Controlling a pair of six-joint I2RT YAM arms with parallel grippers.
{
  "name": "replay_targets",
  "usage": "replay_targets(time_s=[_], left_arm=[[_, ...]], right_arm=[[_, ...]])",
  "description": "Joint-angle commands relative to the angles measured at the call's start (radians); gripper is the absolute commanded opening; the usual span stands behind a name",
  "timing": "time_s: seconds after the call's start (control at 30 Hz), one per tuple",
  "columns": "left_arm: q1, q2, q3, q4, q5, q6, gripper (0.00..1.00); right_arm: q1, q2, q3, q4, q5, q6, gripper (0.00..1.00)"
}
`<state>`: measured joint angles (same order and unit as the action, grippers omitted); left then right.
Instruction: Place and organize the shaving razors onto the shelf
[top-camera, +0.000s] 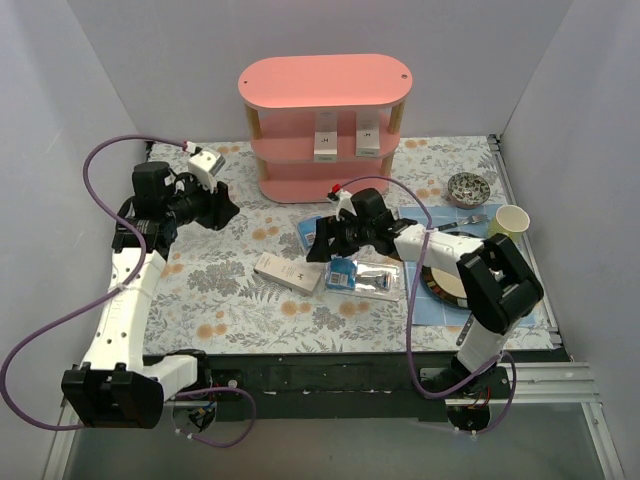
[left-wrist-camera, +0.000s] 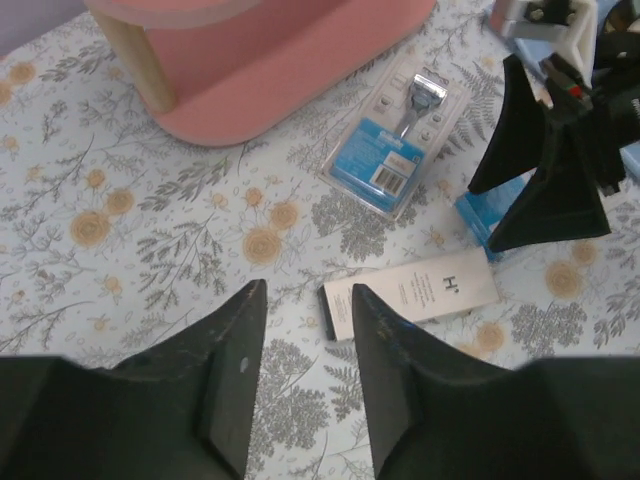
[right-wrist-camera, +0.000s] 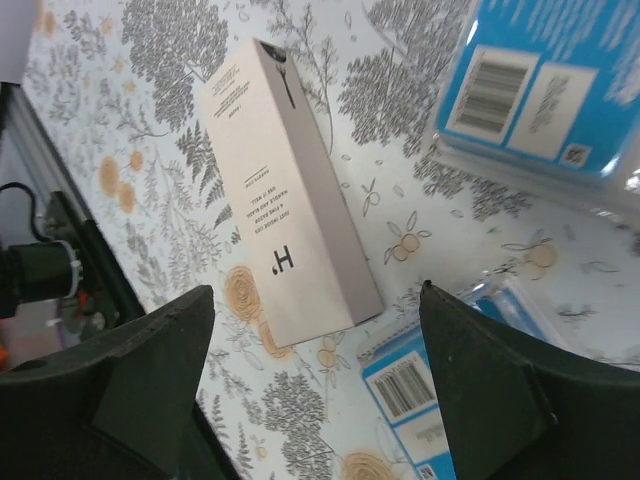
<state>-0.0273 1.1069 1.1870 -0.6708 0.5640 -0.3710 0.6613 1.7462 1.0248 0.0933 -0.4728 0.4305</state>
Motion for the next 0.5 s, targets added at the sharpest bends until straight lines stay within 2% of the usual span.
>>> replay_targets(time_s=[0.0,0.03,0.13,0.23,0.27,0.3,0.33,0.47], left_arm=[[-0.014,0.024,-0.044,0.283,0.08,-0.08,0.16],[-0.038,0.033,-0.052,0.328,0.083,-0.112,0.0],[-0.1,0.077,-0.075,0.502,0.065,-0.173,0.0],[-0.161,0.152,-0.05,0.612,0.016,-0.219,0.0],[-0.175,0.203,-0.041,0.66,-0.008,-0.25,0.0],[-0.192,0.226,-0.024,0.693,-0.03,-0.264,0.0],[-0.221,0.252,-0.014,0.712,-0.051,-0.278,0.0],[-0.298,0.363,0.026,0.81,-0.222,-0.321,0.0]], right_arm=[[-0.002,-0.123,0.083,-0.122,0.184,-0.205,0.88],[-0.002,-0.155,0.084,-0.13,0.241,-0.237,0.87],[-0.002,-0.213,0.075,-0.129,0.336,-0.346,0.79],[-0.008,-0.258,0.069,-0.109,0.372,-0.403,0.51],[-0.011,-0.267,0.066,-0.104,0.372,-0.414,0.26],[-0.012,-0.275,0.066,-0.068,0.381,-0.423,0.12],[-0.014,-0.289,0.067,-0.055,0.402,-0.427,0.03],[-0.019,-0.292,0.092,-0.003,0.442,-0.476,0.01]])
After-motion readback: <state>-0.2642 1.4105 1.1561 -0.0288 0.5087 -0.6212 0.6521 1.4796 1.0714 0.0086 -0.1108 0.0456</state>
